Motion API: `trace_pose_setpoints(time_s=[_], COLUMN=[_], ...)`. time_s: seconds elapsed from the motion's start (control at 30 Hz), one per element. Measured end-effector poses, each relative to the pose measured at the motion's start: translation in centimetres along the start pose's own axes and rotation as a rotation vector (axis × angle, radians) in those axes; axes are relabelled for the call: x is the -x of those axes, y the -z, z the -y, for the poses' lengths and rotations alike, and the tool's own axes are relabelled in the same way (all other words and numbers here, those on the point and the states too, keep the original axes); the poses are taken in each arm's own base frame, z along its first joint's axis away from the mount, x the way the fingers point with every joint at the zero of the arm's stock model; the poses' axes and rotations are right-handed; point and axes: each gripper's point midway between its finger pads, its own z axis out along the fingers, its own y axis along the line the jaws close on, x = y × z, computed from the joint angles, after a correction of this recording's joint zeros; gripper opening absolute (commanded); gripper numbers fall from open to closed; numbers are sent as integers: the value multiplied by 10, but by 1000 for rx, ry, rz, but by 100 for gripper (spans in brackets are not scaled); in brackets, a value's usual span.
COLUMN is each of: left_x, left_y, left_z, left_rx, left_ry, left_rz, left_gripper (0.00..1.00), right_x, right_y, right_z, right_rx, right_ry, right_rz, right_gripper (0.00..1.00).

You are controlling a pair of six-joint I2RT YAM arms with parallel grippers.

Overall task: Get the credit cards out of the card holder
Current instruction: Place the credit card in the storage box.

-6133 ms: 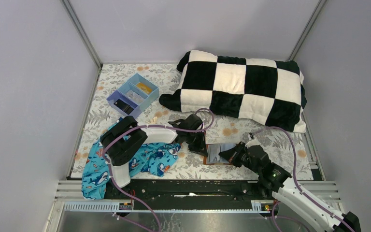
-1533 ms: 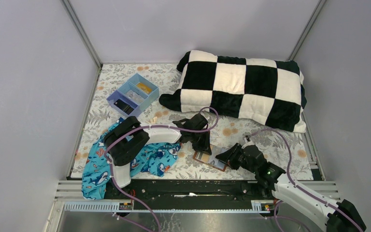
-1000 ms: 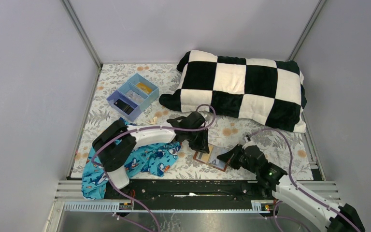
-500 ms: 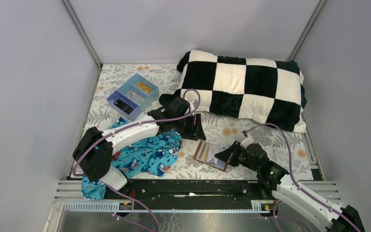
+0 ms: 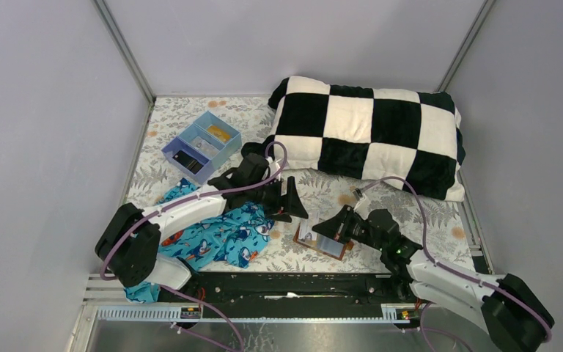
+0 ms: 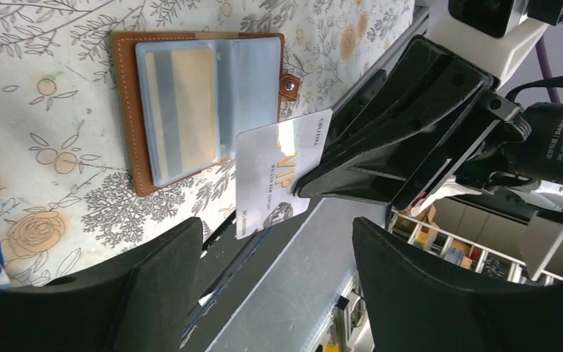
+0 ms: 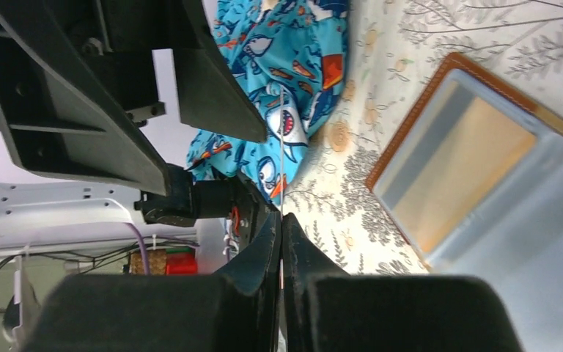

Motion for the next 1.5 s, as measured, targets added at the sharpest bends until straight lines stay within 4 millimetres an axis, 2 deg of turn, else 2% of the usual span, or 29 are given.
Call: trace_pose_setpoints(time_s=[0.27, 0.37, 0.53, 0.63, 0.7, 0.73, 0.8, 0.83, 0.87, 0.93, 1.07, 1.17, 1.27, 1.37, 1.5], left_x=[-7, -6, -3, -2, 0, 1, 2, 2, 1, 3, 9, 29, 68, 120, 180], left_y=[-1, -1, 0, 1, 2, 3, 4, 4, 4, 4, 8, 23, 51, 96, 152], left_z=[5, 9, 15, 14, 10, 10, 11, 11, 12, 11, 2, -6, -11, -17, -34], left_rx=[-76, -98, -128, -126, -119, -123, -132, -132, -134, -129, -94, -52, -15, 20, 62], left_ry=[7, -1, -1, 3, 21, 24, 21, 22, 25, 24, 47, 60, 52, 35, 27], left_rz=[-21, -22, -16, -13, -9, -10, -8, -10, -13, -4, 15, 68, 170, 311, 478], left_gripper=[77, 70, 47, 23, 2, 0, 0, 0, 0, 0, 0, 0, 0, 0, 0], right_x=[3, 6, 9, 10, 11, 11, 11, 11, 11, 9, 11, 17, 28, 43, 59], right_y=[-13, -15, -17, -19, -20, -20, -22, -22, -23, -23, -21, -13, -5, 3, 15], right_z=[-26, -36, -45, -45, -45, -43, -39, -38, -37, -37, -37, -32, -26, -17, 6], right_rx=[107, 139, 172, 175, 176, 169, 152, 148, 145, 141, 136, 91, 21, -77, -264], right_ry=[-7, 1, 3, -7, -9, -12, -26, -32, -42, -51, -50, -35, 0, 40, 85], right_rz=[-29, -27, -27, -25, -17, -15, -14, -15, -17, -22, -11, 34, 93, 162, 229], right_gripper=[0, 0, 0, 0, 0, 1, 30, 48, 60, 72, 81, 86, 88, 91, 94])
